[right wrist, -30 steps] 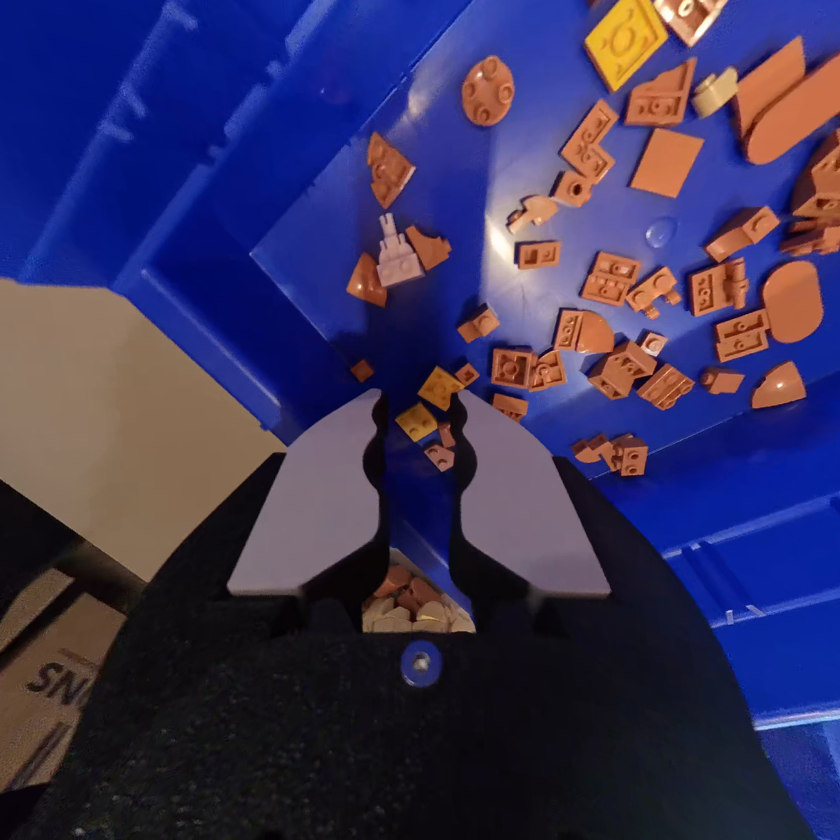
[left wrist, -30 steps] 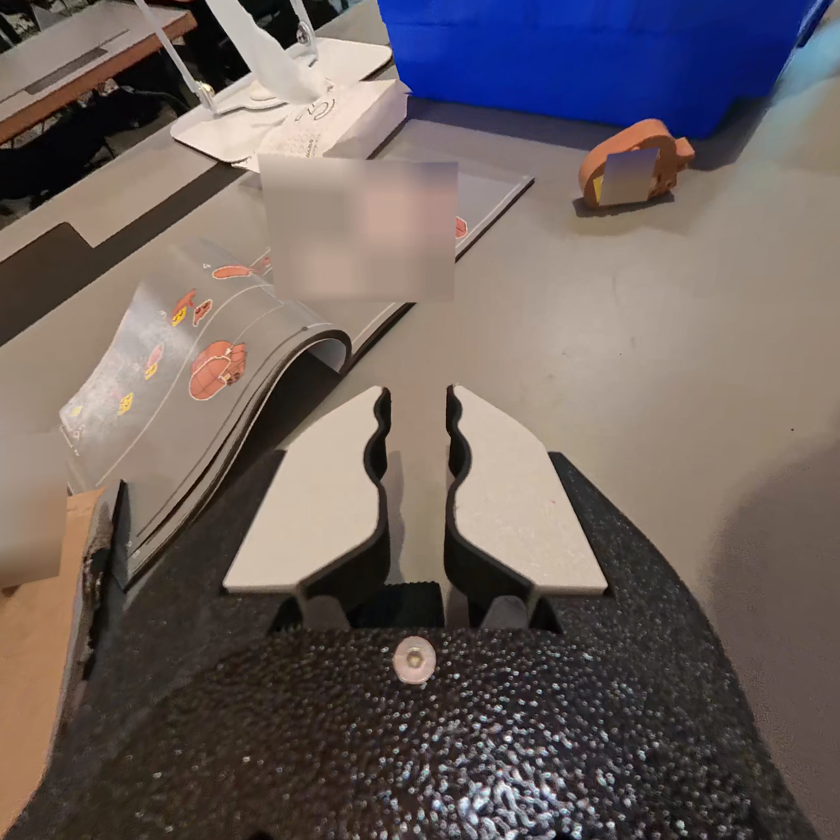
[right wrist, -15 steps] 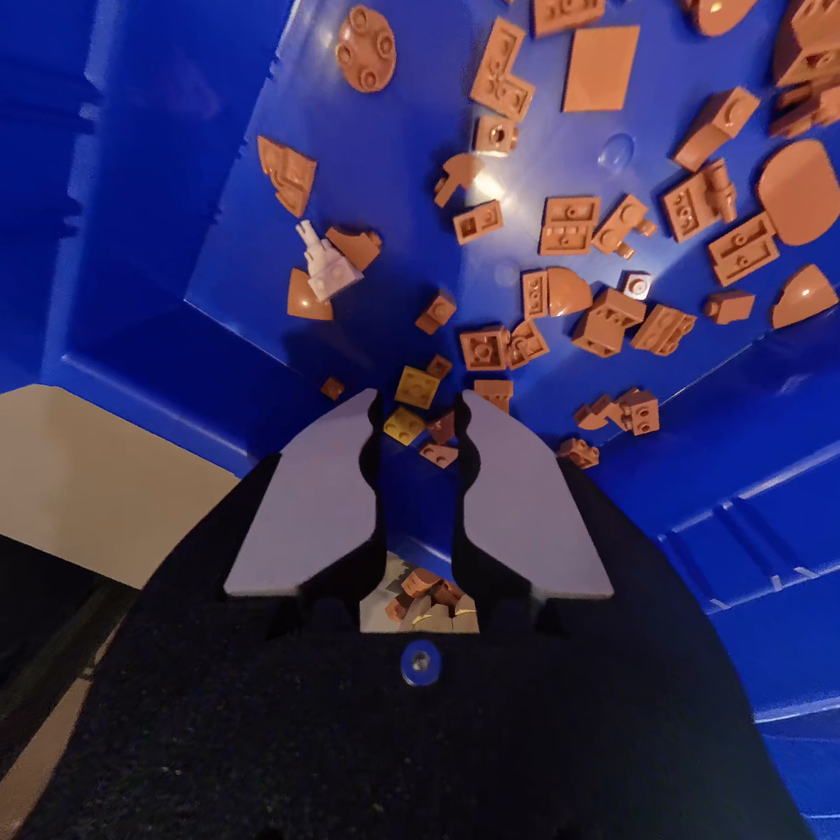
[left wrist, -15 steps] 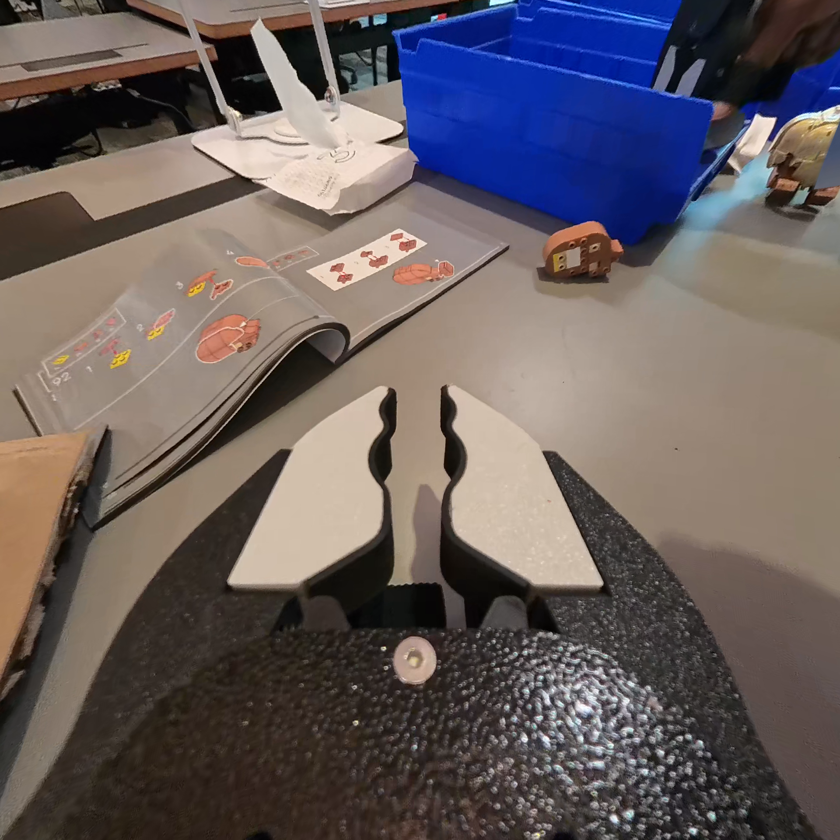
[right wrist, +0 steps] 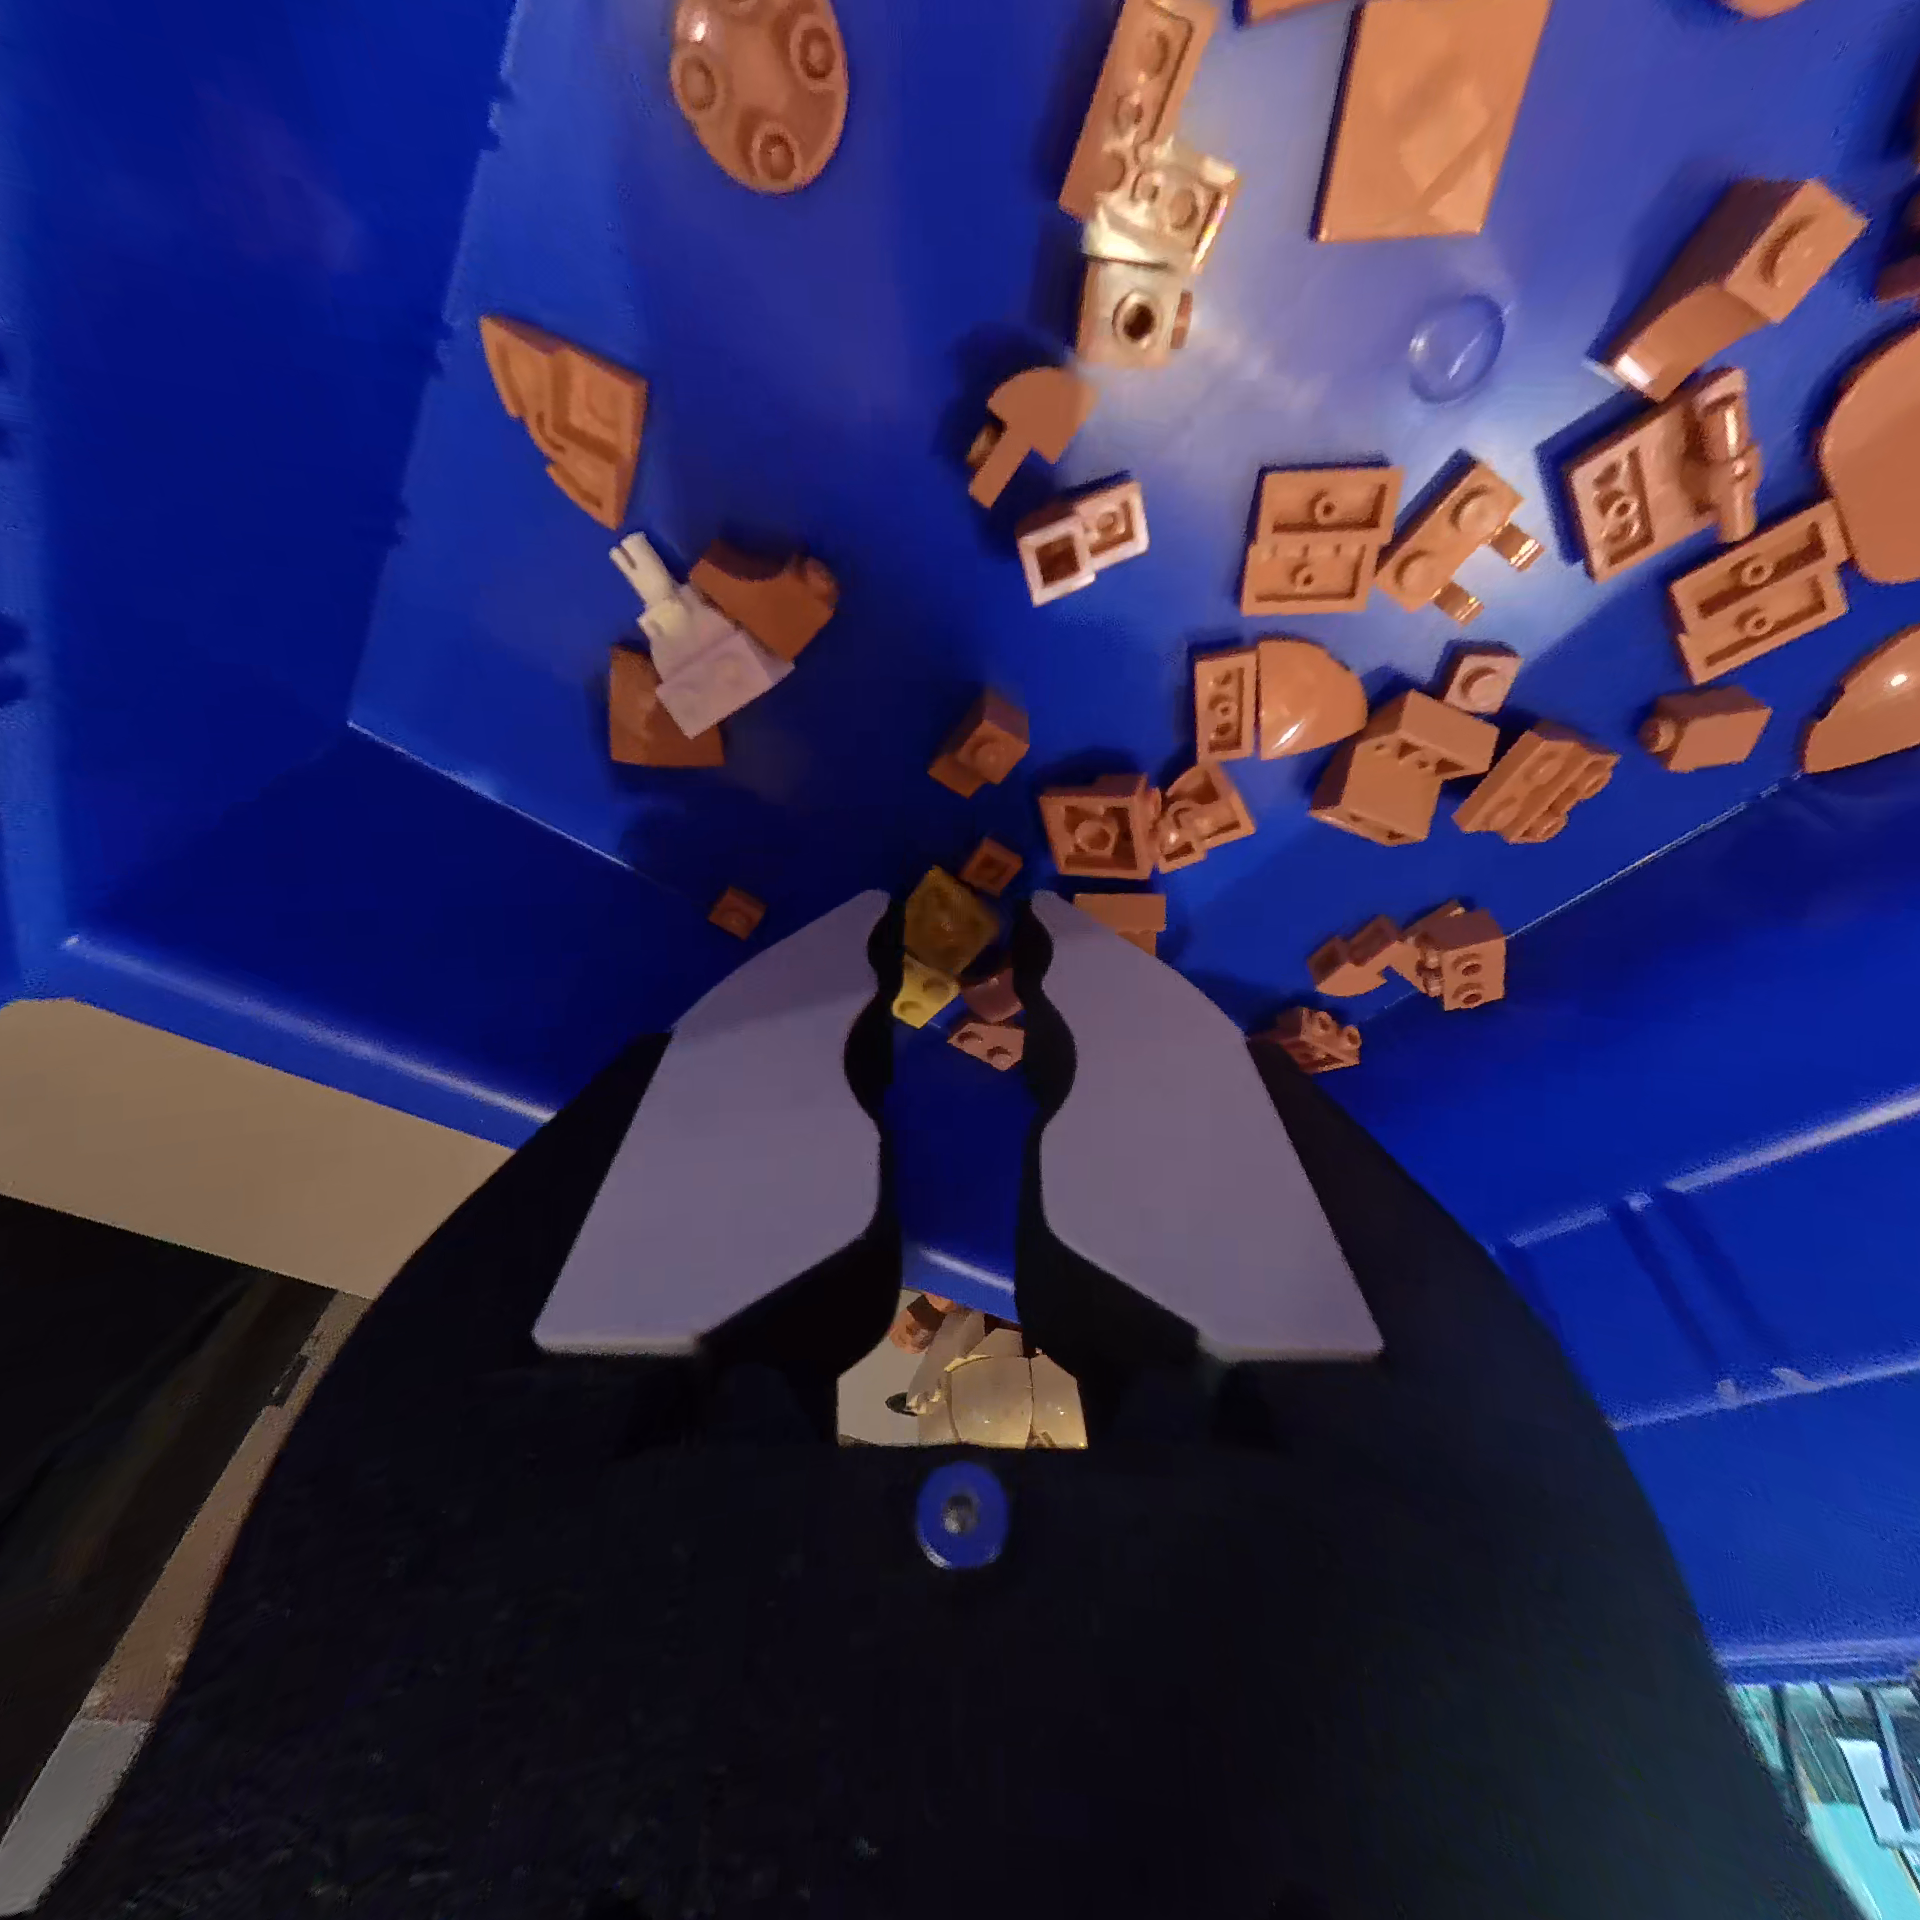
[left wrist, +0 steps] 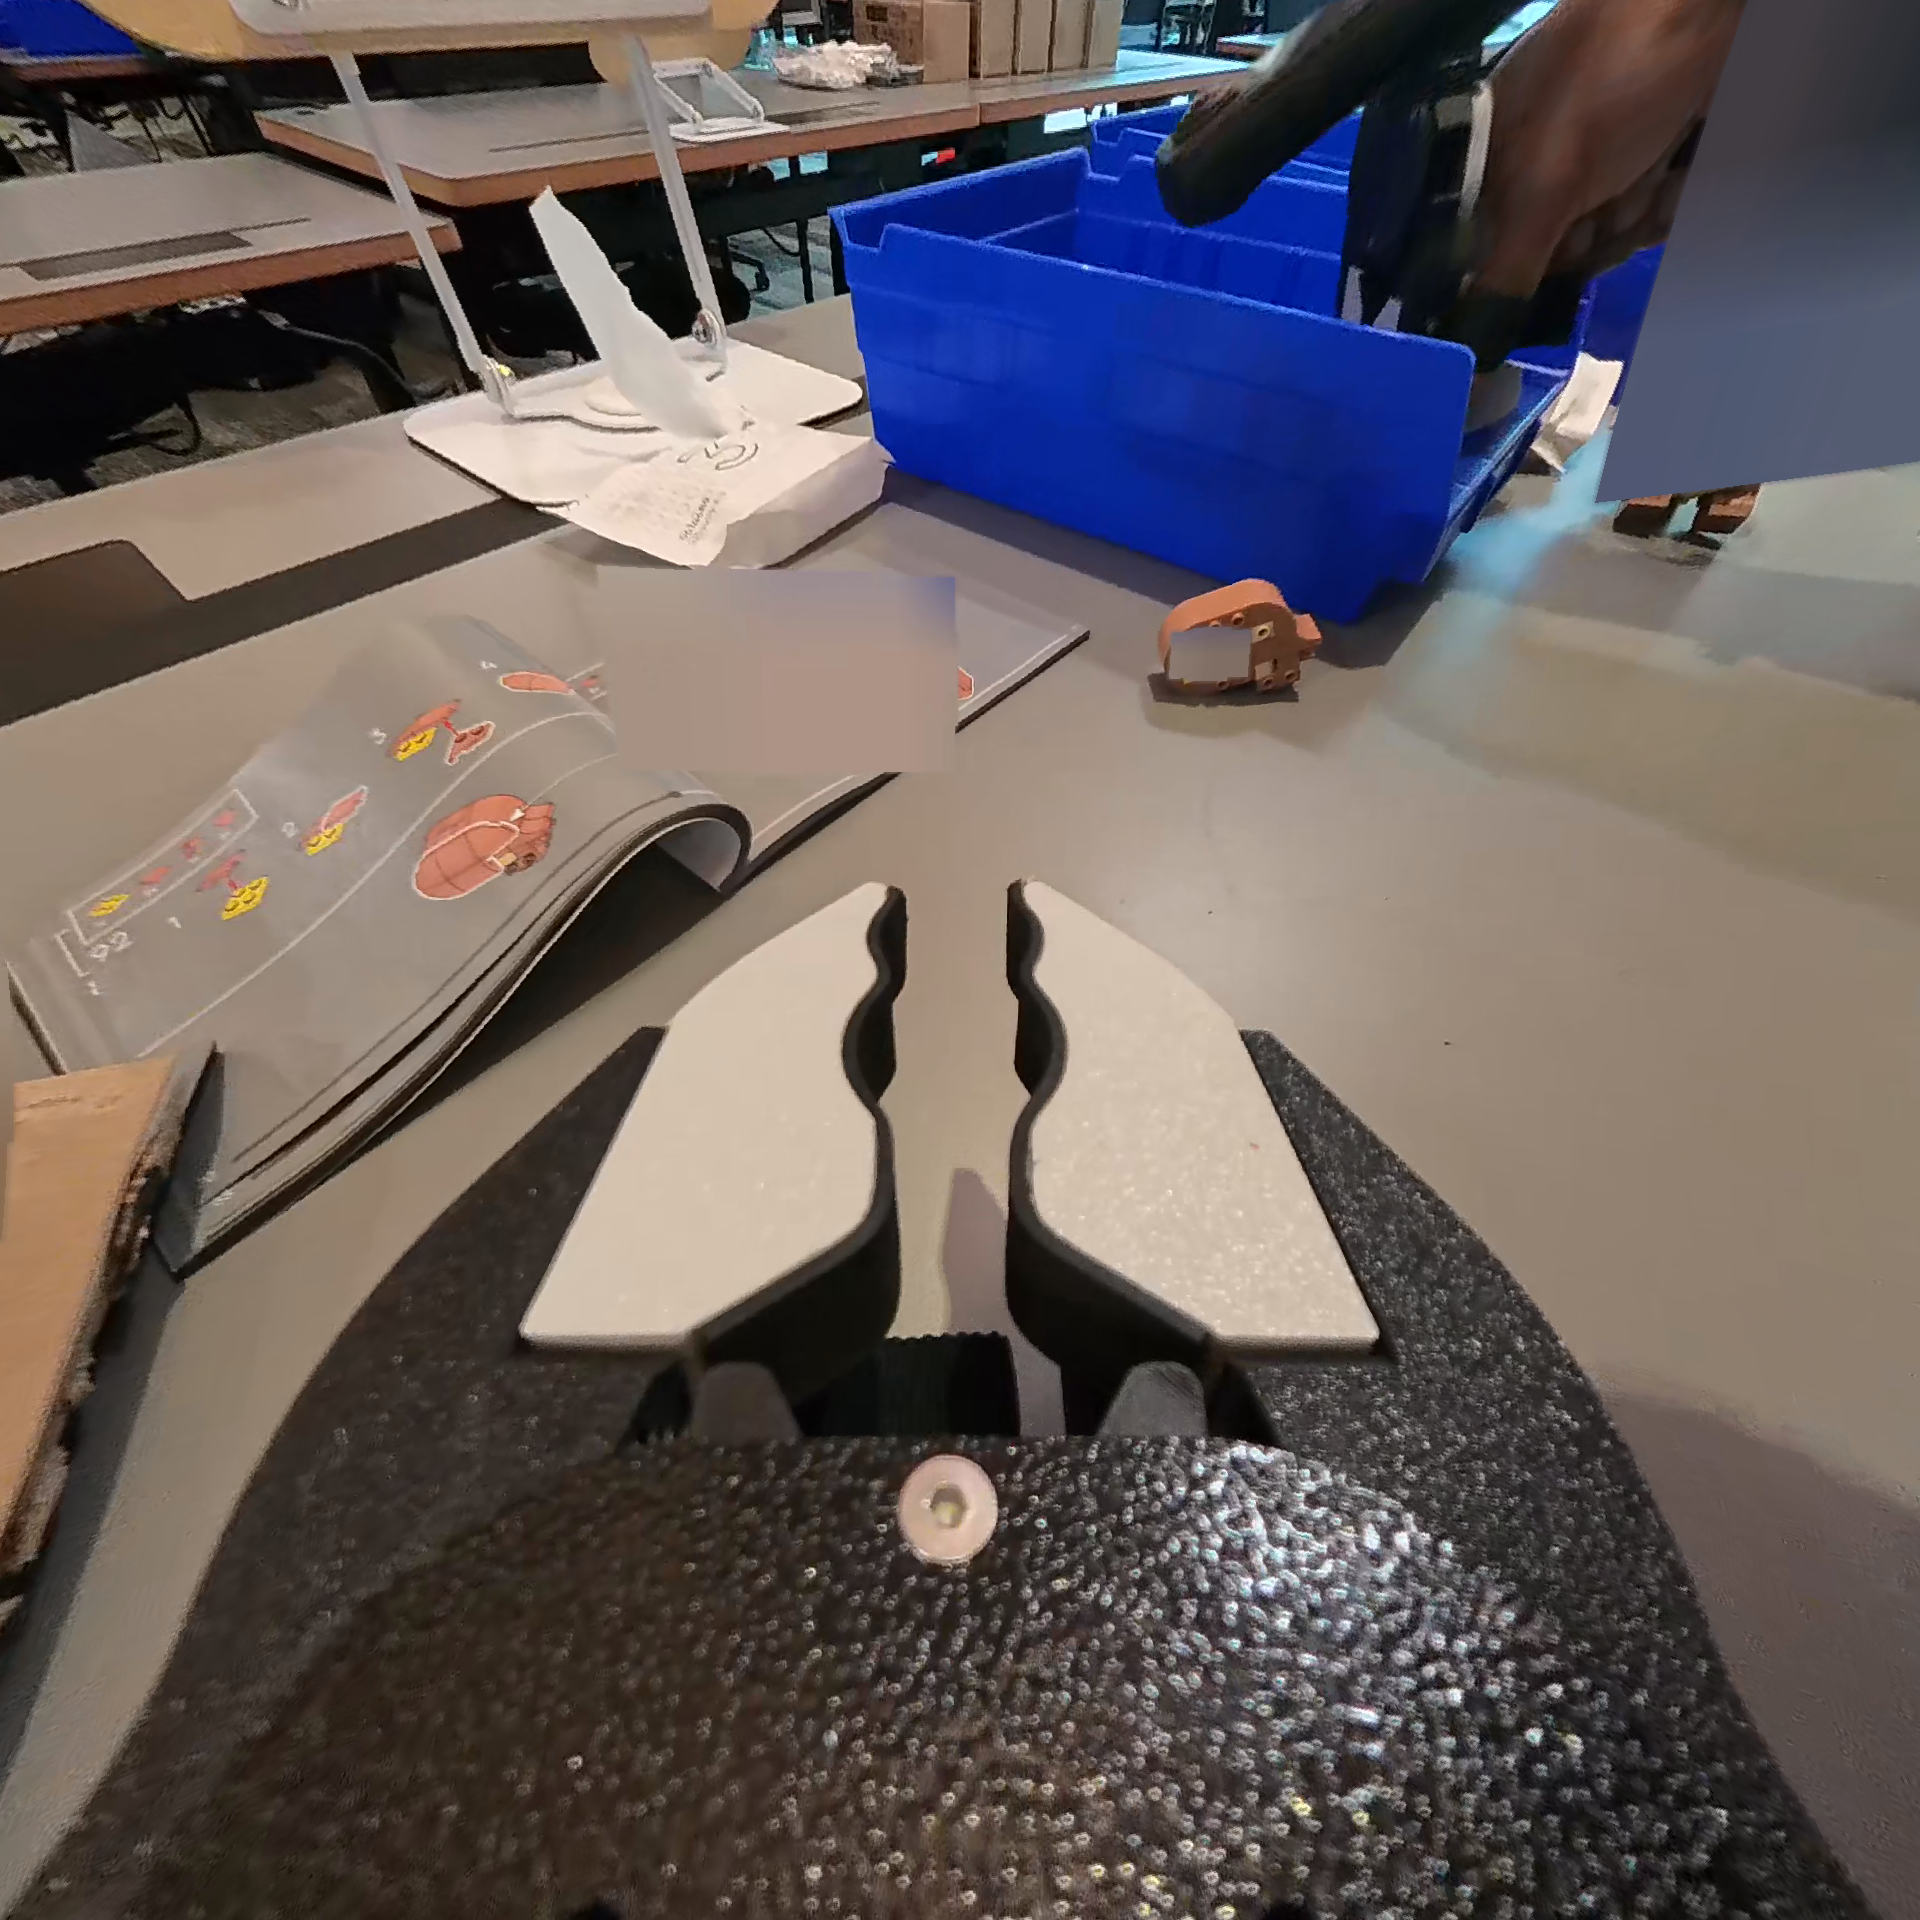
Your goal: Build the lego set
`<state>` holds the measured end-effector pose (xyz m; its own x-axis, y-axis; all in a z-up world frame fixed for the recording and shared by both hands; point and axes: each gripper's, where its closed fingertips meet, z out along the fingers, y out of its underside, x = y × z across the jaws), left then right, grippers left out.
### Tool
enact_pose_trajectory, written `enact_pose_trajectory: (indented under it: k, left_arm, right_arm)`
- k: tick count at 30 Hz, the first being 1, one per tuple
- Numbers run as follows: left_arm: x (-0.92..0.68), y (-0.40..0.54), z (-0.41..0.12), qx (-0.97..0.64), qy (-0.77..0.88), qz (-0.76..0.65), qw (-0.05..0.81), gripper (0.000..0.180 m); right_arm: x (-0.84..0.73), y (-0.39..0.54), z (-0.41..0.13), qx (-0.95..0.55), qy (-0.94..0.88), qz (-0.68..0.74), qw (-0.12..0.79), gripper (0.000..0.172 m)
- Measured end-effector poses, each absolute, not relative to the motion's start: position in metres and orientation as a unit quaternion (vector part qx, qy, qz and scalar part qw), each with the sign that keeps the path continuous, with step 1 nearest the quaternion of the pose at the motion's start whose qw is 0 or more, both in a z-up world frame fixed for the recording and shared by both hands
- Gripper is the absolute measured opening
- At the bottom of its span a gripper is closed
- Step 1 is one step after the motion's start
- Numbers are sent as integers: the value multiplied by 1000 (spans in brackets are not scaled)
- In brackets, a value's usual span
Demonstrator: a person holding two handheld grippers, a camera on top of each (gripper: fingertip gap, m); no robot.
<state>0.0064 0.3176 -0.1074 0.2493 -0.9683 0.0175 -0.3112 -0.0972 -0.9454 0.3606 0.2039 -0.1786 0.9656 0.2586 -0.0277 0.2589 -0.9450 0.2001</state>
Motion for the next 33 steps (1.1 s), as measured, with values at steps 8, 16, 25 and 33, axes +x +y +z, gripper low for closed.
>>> enact_pose_trajectory:
  k: [8, 16, 25, 33]
  left_arm:
    - [6, 314, -102, -638, 494, -368, 462, 18]
    - [7, 312, -100, -633, 498, -369, 465, 18]
    - [7, 311, -99, -631, 498, -368, 466, 18]
    - [7, 312, -99, -632, 497, -370, 465, 18]
  right_arm:
    - [358, 204, -181, 985, 134, 7, 108, 7]
    - [354, 198, -164, 986, 141, -23, 85, 21]
    - [362, 195, -177, 980, 152, -8, 126, 25]
    - [365, 195, -178, 979, 158, 0, 129, 16]
